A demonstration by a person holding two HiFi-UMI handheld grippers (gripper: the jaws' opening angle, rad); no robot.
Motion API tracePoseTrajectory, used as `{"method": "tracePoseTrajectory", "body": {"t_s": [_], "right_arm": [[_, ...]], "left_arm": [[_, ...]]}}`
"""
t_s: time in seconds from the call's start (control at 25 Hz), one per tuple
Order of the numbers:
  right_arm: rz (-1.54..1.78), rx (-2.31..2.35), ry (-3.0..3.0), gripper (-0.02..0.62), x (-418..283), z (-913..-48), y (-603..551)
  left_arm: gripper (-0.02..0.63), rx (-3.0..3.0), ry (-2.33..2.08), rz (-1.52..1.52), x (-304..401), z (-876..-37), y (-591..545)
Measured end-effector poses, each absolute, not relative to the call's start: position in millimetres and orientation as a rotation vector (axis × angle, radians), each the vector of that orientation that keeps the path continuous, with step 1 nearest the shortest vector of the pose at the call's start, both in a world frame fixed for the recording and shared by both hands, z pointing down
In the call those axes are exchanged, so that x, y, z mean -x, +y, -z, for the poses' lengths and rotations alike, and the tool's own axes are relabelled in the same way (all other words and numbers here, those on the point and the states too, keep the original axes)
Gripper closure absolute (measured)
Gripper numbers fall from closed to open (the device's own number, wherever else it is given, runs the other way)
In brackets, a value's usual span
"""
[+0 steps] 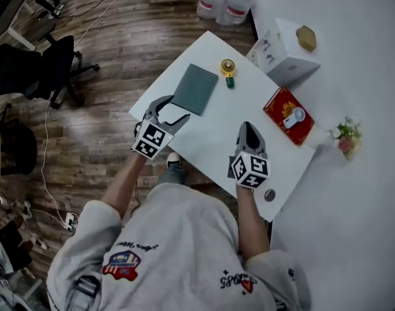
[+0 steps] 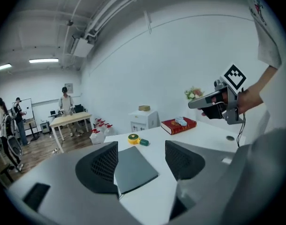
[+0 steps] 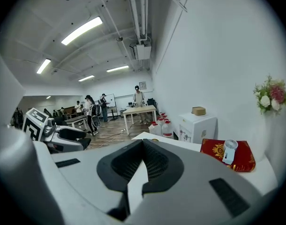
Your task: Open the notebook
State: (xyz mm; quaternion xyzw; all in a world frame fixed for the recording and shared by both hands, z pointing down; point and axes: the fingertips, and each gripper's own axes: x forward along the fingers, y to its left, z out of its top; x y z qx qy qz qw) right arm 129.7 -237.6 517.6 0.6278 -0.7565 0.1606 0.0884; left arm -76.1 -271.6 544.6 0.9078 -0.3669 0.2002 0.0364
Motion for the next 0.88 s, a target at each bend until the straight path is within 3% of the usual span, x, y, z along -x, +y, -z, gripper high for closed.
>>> {"method": "tracePoseTrajectory", "body": {"t_s": [0.64, 0.88], "right_arm": [[-0.546, -2.016, -2.114, 0.607, -141, -538, -270], [-0.558, -2.035, -2.104, 0.607, -161, -540, -272]], "left_arm": [[0.316, -2.856, -0.846, -0.855, 62, -616, -314], [0.354, -2.992, -0.699, -1.160, 48, -641, -315]]}}
